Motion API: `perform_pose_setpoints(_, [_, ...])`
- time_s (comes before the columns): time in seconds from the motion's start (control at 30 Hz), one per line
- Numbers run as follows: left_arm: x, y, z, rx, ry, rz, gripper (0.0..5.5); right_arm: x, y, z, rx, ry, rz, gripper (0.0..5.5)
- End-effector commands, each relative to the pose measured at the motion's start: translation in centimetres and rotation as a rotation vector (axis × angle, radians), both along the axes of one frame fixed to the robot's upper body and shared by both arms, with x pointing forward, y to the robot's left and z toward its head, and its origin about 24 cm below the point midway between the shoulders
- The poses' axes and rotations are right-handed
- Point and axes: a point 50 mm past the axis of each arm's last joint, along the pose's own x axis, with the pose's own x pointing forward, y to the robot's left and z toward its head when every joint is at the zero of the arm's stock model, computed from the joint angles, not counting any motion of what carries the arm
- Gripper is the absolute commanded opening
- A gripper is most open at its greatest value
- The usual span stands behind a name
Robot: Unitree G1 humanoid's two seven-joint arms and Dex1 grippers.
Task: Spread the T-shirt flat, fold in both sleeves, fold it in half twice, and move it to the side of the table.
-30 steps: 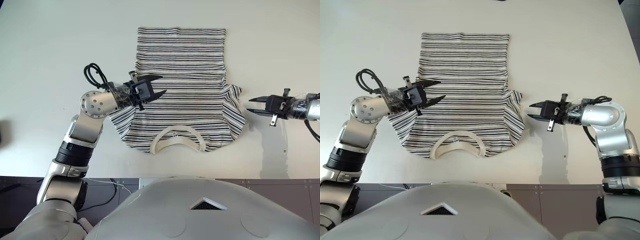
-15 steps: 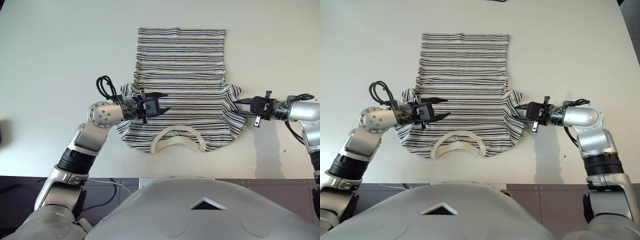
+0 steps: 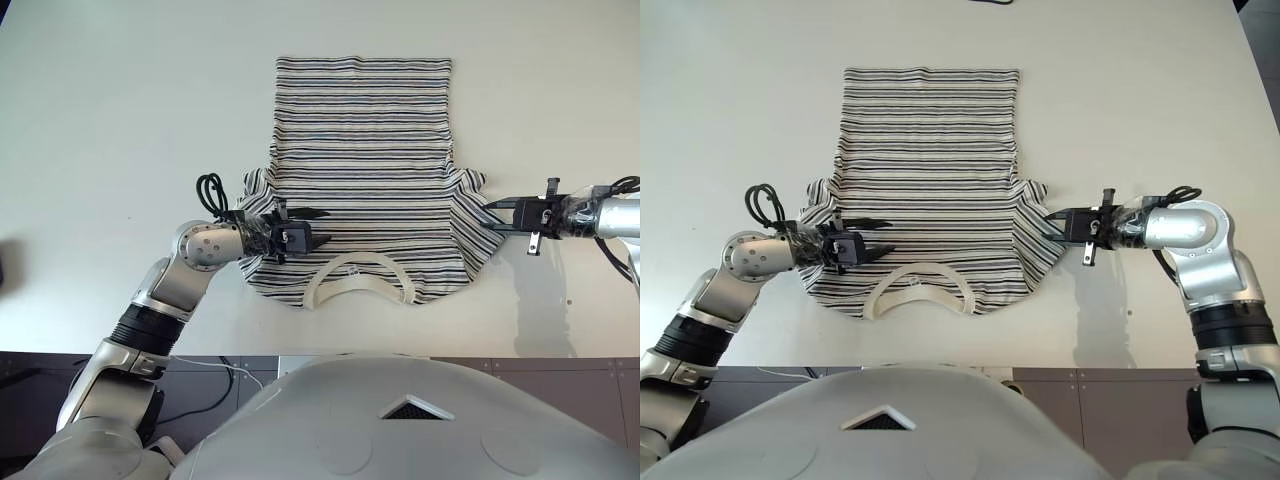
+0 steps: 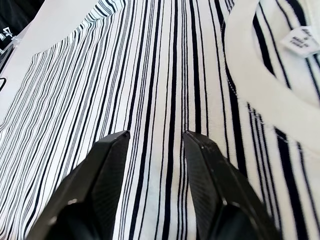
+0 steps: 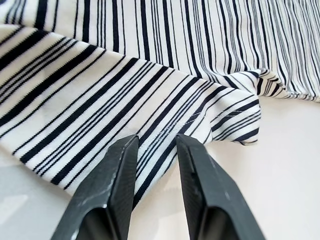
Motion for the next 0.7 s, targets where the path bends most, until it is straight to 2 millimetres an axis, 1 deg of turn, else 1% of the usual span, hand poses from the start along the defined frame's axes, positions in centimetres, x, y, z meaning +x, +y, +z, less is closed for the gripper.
perform_pose_setpoints(0.03, [1.0, -0.8, 3.0, -0.216, -0.023, 0.080, 1.98, 0.6, 0.4, 1.7, 0.118, -0.034, -0.075, 1.37])
perform_pose_setpoints(0.1, [1.2, -0.5, 4.7, -0.299, -0.030, 0.114, 1.98, 0.5, 0.3, 2.0, 0.165, -0.049, -0.128, 1.37])
perform_pose_setpoints(0.17, [1.1, 0.6, 5.7, -0.346, -0.037, 0.184, 1.98, 0.4, 0.0, 2.2, 0.218, -0.065, -0.197, 1.37])
perform_pose_setpoints(0.27, [1.3, 2.9, 7.0, -0.414, -0.041, 0.344, 1.98, -0.5, -0.8, 2.2, 0.310, -0.114, -0.352, 1.37])
perform_pose_setpoints(0.3, [1.2, 4.0, 7.0, -0.418, -0.039, 0.418, 1.98, -0.8, -1.2, 2.2, 0.361, -0.153, -0.444, 1.37])
perform_pose_setpoints(0.33, [0.9, 5.2, 6.8, -0.433, -0.020, 0.511, 1.98, -1.0, -1.8, 2.1, 0.422, -0.200, -0.559, 1.37])
perform_pose_setpoints(0.37, [0.1, 6.2, 6.4, -0.457, 0.022, 0.607, 1.98, -1.4, -2.3, 1.9, 0.481, -0.242, -0.673, 1.37])
perform_pose_setpoints(0.47, [-2.3, 7.5, 5.4, -0.497, 0.131, 0.796, 1.98, -2.9, -3.3, 1.2, 0.561, -0.303, -0.877, 1.37])
perform_pose_setpoints(0.5, [-3.0, 7.7, 4.9, -0.515, 0.172, 0.851, 1.98, -3.3, -3.5, 1.1, 0.569, -0.312, -0.916, 1.37])
perform_pose_setpoints(0.57, [-5.3, 8.1, 3.0, -0.507, 0.266, 0.932, 1.98, -3.5, -3.9, 0.9, 0.547, -0.312, -0.935, 1.37])
perform_pose_setpoints(0.63, [-6.6, 8.8, 1.8, -0.521, 0.295, 1.035, 1.98, -3.4, -4.6, 1.1, 0.520, -0.318, -0.940, 1.37])
perform_pose_setpoints(0.7, [-7.6, 9.4, 1.2, -0.537, 0.315, 1.121, 1.98, -3.3, -5.5, 1.6, 0.509, -0.336, -0.957, 1.37])
